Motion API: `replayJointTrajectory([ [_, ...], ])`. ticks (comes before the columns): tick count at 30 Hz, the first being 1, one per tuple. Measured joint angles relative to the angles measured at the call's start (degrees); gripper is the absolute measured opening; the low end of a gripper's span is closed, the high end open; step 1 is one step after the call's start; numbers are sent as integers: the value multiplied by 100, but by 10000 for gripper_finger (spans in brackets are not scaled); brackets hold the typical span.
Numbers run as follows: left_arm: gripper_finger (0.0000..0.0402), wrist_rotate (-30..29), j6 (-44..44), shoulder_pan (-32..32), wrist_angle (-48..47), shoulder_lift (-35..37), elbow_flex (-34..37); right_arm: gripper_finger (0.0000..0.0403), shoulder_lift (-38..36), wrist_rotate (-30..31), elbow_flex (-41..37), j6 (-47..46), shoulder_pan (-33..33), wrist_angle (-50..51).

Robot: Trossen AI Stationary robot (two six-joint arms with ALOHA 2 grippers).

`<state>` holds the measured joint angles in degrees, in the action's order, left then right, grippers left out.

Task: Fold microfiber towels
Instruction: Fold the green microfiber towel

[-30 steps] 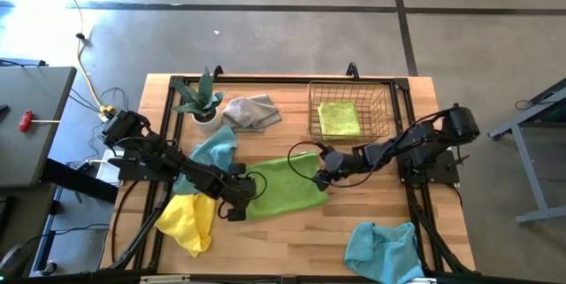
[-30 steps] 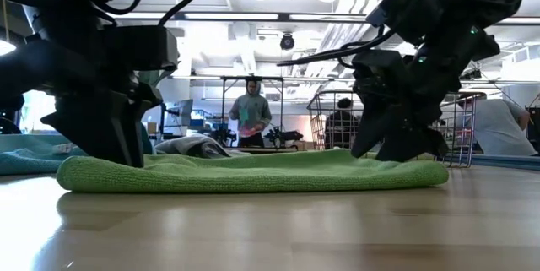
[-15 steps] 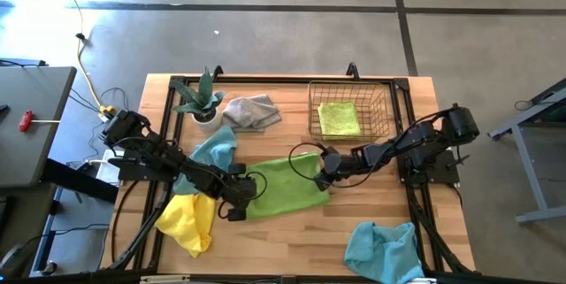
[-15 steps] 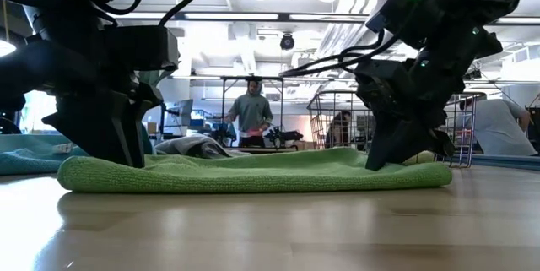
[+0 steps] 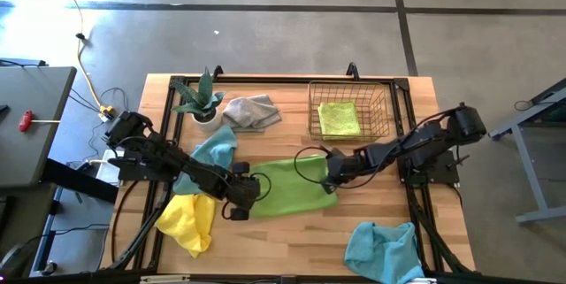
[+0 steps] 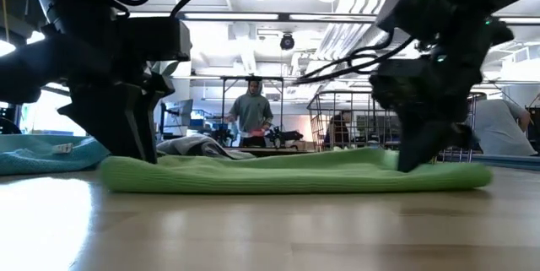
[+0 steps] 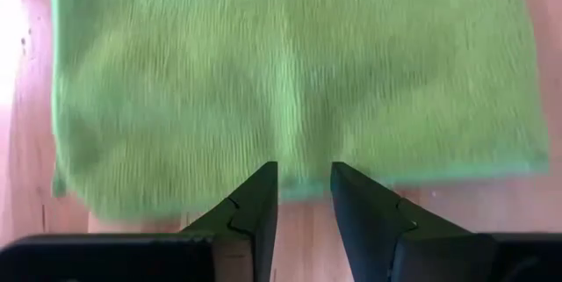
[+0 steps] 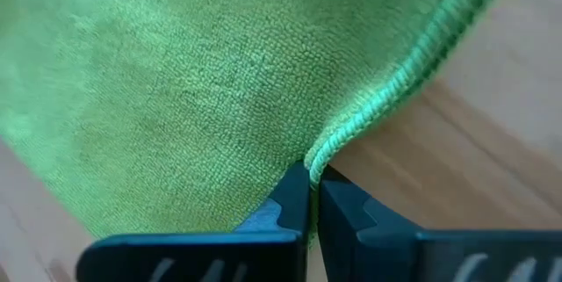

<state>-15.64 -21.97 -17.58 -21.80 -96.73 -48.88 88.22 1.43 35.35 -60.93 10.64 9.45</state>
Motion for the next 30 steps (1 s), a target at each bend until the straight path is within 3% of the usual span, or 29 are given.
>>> replayJointTrajectory([
  [5,99,-1,-31,-2,-22,7,-7,1,-390,-1,320,-225,112,1771],
  [10,99,0,-32,-2,-28,10,-11,0,-455,275,1300,-483,194,4339],
  [15,99,0,-33,-4,-69,20,-13,0,-373,351,2366,-468,194,5735],
  [20,99,1,-33,-4,-117,23,-16,0,-375,534,3133,-472,192,5994],
  [30,99,2,347,-4,-136,29,-20,0,307,278,3235,-660,221,4561],
])
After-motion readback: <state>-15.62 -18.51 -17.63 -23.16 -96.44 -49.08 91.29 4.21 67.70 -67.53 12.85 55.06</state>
